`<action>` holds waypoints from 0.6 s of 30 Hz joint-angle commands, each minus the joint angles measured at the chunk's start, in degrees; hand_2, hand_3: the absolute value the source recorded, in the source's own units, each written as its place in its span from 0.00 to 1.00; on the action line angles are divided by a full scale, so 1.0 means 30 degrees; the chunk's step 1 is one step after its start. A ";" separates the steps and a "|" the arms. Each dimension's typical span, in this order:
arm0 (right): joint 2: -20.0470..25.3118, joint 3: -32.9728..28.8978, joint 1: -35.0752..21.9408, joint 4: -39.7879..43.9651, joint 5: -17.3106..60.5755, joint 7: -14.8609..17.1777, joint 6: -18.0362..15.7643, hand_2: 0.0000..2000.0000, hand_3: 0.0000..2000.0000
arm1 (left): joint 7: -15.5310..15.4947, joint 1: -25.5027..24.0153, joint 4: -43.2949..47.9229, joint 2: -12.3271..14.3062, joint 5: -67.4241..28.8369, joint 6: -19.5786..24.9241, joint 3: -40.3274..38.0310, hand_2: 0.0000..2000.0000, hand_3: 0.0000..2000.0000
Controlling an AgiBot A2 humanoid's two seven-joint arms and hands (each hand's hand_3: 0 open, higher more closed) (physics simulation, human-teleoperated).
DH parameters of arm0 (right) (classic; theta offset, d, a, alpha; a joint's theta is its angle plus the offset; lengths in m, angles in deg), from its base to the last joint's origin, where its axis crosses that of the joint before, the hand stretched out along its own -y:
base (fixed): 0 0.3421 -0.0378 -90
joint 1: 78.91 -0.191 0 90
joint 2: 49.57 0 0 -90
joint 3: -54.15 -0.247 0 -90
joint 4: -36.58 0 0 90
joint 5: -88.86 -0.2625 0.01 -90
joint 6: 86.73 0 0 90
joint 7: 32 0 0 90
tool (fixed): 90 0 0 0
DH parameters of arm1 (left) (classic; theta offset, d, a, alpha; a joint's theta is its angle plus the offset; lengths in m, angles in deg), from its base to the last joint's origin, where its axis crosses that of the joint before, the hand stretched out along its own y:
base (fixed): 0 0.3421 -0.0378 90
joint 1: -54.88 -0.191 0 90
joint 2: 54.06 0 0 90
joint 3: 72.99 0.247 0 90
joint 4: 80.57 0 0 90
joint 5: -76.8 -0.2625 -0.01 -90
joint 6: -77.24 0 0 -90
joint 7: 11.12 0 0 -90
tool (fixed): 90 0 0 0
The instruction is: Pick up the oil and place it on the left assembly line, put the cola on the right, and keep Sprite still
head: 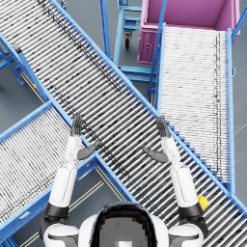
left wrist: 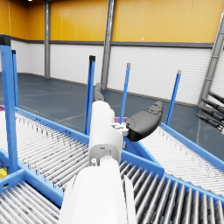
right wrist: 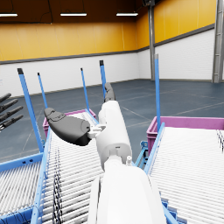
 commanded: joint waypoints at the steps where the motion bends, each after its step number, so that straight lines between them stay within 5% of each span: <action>1: 0.0000 0.0000 0.0000 0.0000 0.0000 0.0000 0.0000 0.00 0.00 | 0.0000 0.0000 0.0000 0.0000 0.0000 0.0000 0.0000 0.00 0.00; 18: 0.0000 0.0000 0.0000 0.0000 0.0000 0.0000 0.0000 0.00 0.00 | 0.0000 0.0000 0.0000 0.0000 0.0000 0.0000 0.0000 0.00 0.00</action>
